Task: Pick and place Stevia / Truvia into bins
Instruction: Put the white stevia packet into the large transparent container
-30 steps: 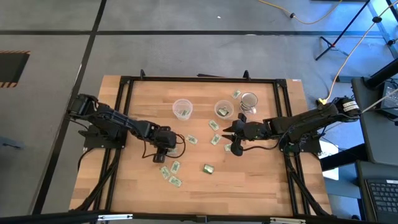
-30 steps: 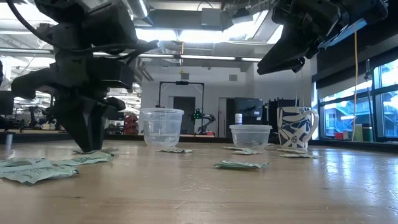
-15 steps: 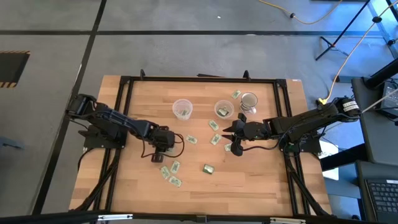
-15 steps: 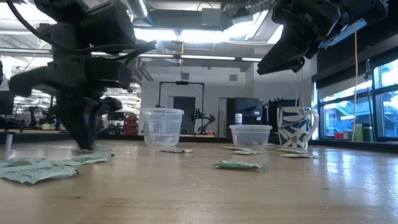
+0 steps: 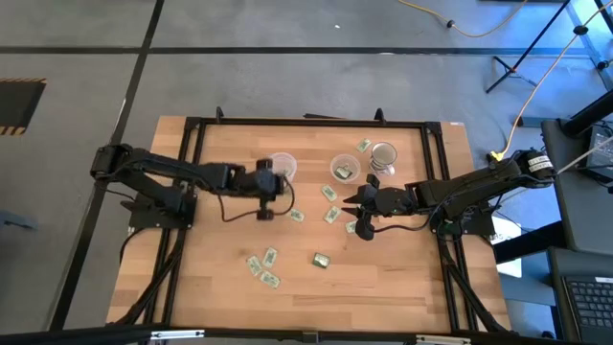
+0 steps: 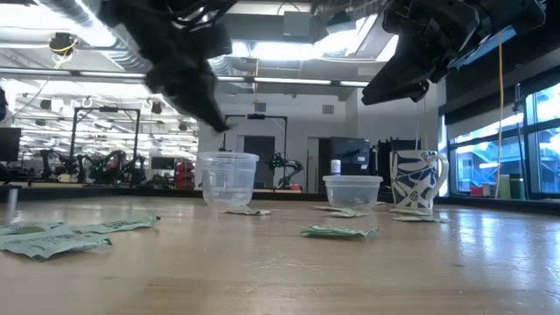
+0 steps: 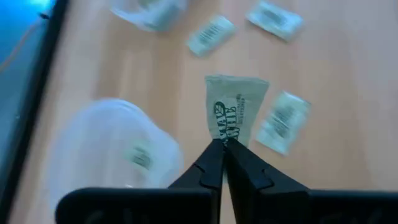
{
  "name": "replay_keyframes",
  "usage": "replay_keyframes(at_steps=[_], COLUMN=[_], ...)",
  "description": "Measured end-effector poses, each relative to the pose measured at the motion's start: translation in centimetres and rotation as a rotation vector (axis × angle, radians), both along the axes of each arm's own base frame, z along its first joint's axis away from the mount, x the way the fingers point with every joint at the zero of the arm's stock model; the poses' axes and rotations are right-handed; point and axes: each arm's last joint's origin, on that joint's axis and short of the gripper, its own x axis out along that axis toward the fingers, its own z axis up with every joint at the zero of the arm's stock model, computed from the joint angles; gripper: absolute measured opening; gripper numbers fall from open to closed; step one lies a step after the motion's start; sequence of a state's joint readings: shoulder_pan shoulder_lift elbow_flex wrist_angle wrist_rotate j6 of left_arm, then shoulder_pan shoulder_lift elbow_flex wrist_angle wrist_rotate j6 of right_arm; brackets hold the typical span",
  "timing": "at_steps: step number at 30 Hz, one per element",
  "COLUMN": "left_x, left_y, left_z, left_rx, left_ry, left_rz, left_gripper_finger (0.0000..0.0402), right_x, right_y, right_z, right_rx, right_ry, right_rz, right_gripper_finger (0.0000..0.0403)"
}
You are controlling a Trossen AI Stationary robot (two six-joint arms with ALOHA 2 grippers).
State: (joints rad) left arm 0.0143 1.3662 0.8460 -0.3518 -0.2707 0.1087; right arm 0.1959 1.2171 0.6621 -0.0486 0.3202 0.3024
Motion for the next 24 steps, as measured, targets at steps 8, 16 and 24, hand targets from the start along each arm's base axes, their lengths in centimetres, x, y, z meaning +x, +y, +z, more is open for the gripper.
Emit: replay_keyframes(at_steps=[8,16,24], left_x=[-0.4,-0.9,-1.0], left_y=[4.9,7.2,7.8], left_z=[0.1,-1.0,-1.5], left_rx=[0.021,-0.024,-0.066], left_ry=[-0.007,0.023,0.041], left_rz=[0.156,0.214,0.217], left_gripper_finger=[0.0008,0.0012,0.0020], right_x=[0.0,0.0,0.0], right_y=[0.0,0.0,0.0], right_z=[0.0,0.0,0.0], right_rx=[0.000,-0.015,-0.015], right_ry=[0.000,0.003,0.003], right_rz=[0.000,0.009,0.010], right_gripper_finger=[0.0118,0.0118,0.0118])
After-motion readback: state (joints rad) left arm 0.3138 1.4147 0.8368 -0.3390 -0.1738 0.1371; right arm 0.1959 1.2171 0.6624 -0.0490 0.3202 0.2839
